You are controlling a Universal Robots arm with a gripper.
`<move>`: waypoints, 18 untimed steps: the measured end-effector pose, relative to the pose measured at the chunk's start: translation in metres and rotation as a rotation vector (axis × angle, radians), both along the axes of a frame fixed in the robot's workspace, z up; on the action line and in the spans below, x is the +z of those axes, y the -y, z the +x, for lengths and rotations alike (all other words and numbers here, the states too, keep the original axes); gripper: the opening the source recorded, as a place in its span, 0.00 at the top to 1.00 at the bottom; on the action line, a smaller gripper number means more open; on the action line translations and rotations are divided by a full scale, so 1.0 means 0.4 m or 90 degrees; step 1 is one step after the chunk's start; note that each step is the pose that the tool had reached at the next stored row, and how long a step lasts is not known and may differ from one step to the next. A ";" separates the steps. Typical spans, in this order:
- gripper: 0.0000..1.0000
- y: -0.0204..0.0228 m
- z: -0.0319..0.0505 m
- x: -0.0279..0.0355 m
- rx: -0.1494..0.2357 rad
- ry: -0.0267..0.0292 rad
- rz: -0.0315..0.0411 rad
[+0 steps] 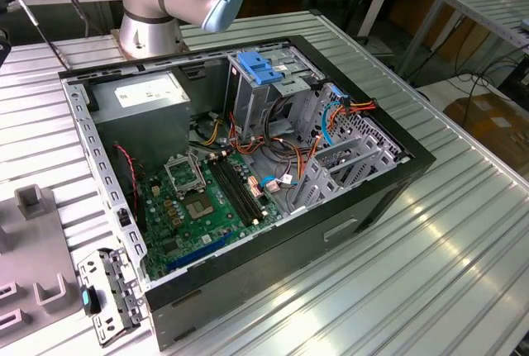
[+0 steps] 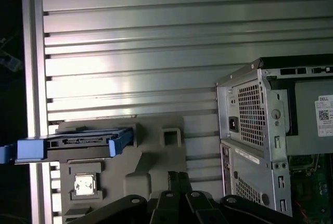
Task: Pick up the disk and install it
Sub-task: 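Reach for the disk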
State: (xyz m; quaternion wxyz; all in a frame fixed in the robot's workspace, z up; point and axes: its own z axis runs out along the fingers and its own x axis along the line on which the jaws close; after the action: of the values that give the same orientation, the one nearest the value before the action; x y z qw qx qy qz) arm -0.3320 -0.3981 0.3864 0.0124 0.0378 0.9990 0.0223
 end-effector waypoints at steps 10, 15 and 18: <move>0.89 -0.010 -0.039 -0.003 0.000 -0.0256 0.0001; 0.89 -0.016 -0.079 -0.006 0.005 -0.0279 0.0006; 0.89 -0.017 -0.092 -0.008 0.008 -0.0287 0.0013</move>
State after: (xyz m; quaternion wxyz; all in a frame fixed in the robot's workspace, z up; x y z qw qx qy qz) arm -0.3686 -0.3911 0.3834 -0.0103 0.0321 0.9992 0.0225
